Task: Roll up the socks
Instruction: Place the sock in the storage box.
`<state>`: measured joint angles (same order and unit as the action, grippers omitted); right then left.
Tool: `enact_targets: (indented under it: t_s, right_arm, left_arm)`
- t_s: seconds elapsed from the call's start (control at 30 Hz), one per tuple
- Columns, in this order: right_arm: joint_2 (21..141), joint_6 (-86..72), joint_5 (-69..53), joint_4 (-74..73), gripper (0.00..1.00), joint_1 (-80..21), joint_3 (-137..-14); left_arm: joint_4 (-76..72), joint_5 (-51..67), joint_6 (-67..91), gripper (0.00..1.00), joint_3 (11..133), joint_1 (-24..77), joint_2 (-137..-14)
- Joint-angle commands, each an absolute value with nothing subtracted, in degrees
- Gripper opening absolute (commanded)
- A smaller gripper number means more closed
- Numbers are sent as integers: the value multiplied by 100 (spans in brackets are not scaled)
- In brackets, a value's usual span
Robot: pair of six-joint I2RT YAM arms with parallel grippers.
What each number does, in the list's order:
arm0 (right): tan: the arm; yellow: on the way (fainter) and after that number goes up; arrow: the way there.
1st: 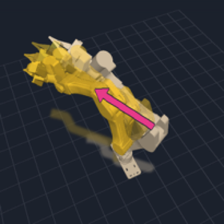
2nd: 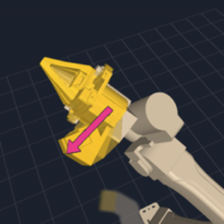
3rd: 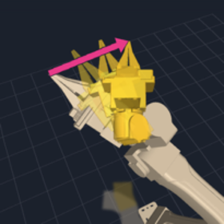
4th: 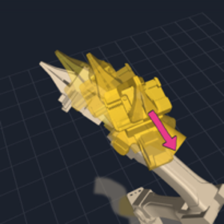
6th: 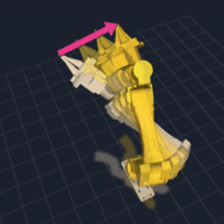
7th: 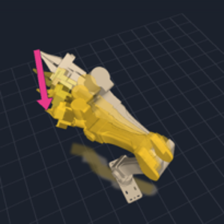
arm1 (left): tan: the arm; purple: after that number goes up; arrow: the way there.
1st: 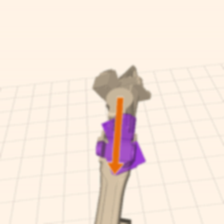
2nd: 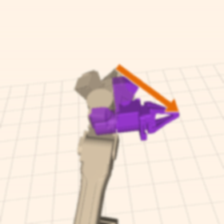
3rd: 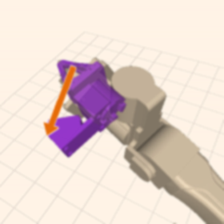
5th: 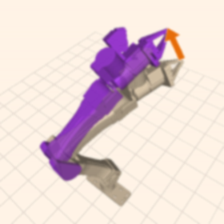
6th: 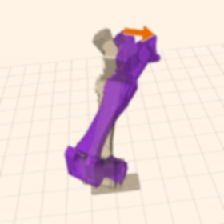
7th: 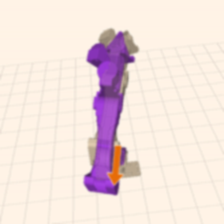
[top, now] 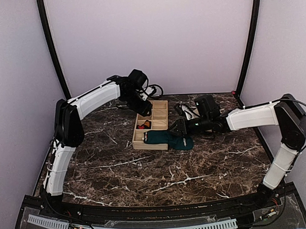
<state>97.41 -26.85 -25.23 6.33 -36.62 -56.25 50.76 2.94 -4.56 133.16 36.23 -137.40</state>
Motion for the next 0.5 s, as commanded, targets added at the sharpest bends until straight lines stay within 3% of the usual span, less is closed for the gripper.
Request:
enact_targets:
  t_s: [0.0,0.23,0.47]
  right_arm:
    - [9442,-2648,-2353,778,49,-3670,-5536]
    - [9186,-2591,-2127,852,49,-3700,-5244]
    - [8745,-2702,-2008,1091,49,-3750,-4838]
  left_arm:
    - [5033,247,-272,49,12936,3630,-13035]
    - [3739,684,305,49,10438,3639,-11563]
    - [2875,1181,1117,48,8791,3647,-10439]
